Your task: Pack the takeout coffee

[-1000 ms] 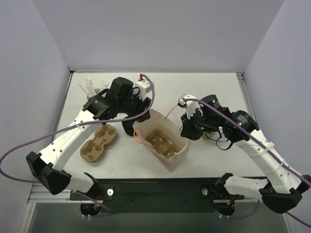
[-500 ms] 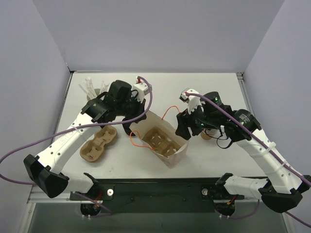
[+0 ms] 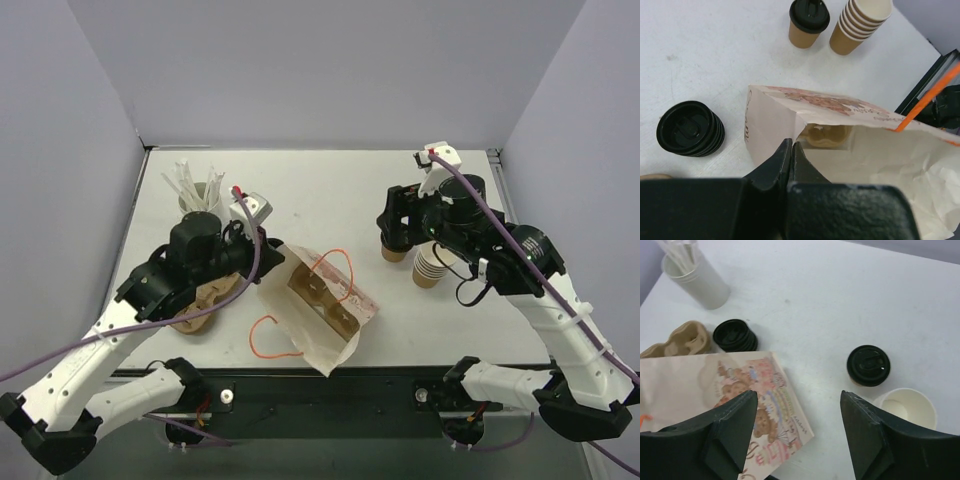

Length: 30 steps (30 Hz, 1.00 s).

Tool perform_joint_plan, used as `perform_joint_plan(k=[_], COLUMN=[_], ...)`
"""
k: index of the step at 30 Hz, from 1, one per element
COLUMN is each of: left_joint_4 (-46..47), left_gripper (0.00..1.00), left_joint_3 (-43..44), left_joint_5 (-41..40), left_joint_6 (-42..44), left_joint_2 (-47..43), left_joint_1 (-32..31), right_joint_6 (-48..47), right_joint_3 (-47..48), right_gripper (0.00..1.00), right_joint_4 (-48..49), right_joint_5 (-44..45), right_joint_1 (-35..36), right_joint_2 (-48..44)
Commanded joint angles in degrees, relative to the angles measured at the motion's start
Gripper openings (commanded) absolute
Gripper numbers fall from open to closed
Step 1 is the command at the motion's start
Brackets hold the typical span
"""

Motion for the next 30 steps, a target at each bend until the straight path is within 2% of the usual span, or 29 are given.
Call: perform_joint_plan(k=[1,6,14,20,30], left_joint_4=[9.63,5.08,0.59,-4.78,-0.74], left_gripper=[0.00,0.00,0.00,0.00,0.00], left_joint_3=[-2.61,-2.09,-0.60,2.83,-0.77], left_joint_5=[-1.62,-2.15,-2.59,-2.59,1.10], left_joint_6=[-0.17,0.80,-3.93,-5.26,-4.91], left_joint_2=[-6.04,-6.23,-6.40,-5.25,-8.77], left_joint_1=[-0.50,-0.51,-0.51,-0.51,-0.51], right_joint_6=[1.50,1.95,-1.21,-5.95,-12.46], right_joint_3=[-0.37,-1.52,-1.17,0.41,2.52], right_gripper=[0.70,0.74,0.83,0.86,0.85], right_joint_4=[1.81,1.37,-1.97,-4.78,-7.60], right_joint_5=[13.62,10.12,-3.30,-9.73,-10.37], right_joint_1=[-1.64,-6.47,-19.38,-21.59,-22.21], right_joint_2=[2.43,5.42,15.78,23.61,34.41])
